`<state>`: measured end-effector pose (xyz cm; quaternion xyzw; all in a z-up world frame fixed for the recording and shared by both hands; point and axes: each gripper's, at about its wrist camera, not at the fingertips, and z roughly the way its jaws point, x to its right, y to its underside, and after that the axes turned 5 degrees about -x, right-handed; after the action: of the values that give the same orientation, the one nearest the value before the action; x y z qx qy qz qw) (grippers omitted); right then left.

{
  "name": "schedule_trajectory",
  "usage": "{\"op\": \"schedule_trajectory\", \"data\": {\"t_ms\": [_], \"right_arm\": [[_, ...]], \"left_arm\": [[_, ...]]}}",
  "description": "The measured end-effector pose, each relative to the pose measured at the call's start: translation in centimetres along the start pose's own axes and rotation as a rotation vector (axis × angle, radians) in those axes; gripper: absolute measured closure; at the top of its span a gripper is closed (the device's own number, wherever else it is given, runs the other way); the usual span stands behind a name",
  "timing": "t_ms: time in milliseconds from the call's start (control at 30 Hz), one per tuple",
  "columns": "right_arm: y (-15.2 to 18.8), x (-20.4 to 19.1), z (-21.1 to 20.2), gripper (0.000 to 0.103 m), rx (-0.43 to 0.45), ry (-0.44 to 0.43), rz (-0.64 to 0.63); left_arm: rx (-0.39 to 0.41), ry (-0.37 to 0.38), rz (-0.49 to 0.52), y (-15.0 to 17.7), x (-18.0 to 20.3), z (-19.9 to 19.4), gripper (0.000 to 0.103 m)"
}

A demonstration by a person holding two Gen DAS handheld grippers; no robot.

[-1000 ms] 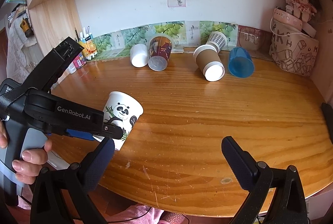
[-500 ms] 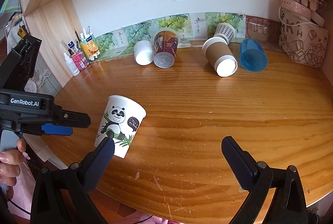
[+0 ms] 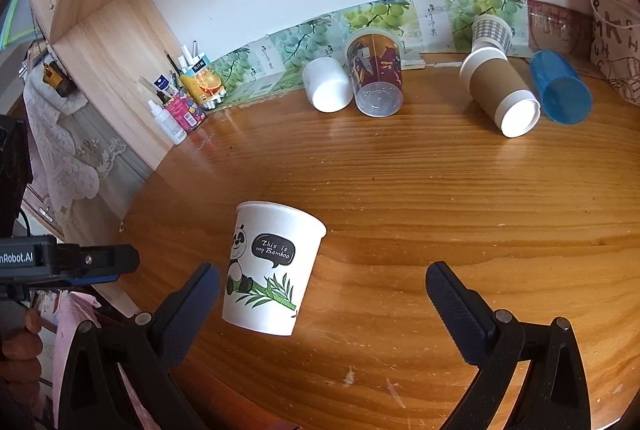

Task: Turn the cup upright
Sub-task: 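Open the left gripper and bring the right tool to the cup, then grasp the panda cup with the right gripper and hold it upright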

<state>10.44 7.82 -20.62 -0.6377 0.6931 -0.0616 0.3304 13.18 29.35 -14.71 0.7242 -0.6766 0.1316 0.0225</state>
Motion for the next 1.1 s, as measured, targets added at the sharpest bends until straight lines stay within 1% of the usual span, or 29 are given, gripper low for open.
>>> {"op": "schedule_trajectory", "data": {"t_ms": [200, 367, 567, 633, 867, 967, 1100], "right_arm": [[-0.8, -2.0, 1.7, 0.000, -0.029, -0.013, -0.007], [-1.1, -3.8, 3.1, 0.000, -0.036, 0.001, 0.013], [-1.5, -5.5, 5.2, 0.000, -0.070, 0.012, 0.059], [-1.6, -6.4, 6.1, 0.001, -0.087, 0.023, 0.059], [-1.8, -8.1, 8.0, 0.002, -0.100, 0.063, 0.081], [-1.8, -8.3, 8.7, 0.008, -0.105, 0.082, 0.106], [-1.7, -8.2, 9.1, 0.009, -0.095, 0.119, 0.145]], "left_arm": [[0.000, -0.009, -0.006, -1.0, -2.2, -0.4, 0.026], [-0.008, -0.014, 0.035, -2.5, -3.5, -0.5, 0.026], [-0.018, -0.006, 0.095, -4.4, -5.0, -0.6, 0.026], [-0.020, 0.000, 0.109, -5.0, -5.7, -0.6, 0.026], [-0.036, 0.004, 0.149, -6.9, -7.5, -0.3, 0.026], [-0.049, 0.006, 0.162, -7.6, -8.3, -0.1, 0.026], [-0.064, 0.004, 0.187, -8.3, -9.0, 0.2, 0.026]]}}
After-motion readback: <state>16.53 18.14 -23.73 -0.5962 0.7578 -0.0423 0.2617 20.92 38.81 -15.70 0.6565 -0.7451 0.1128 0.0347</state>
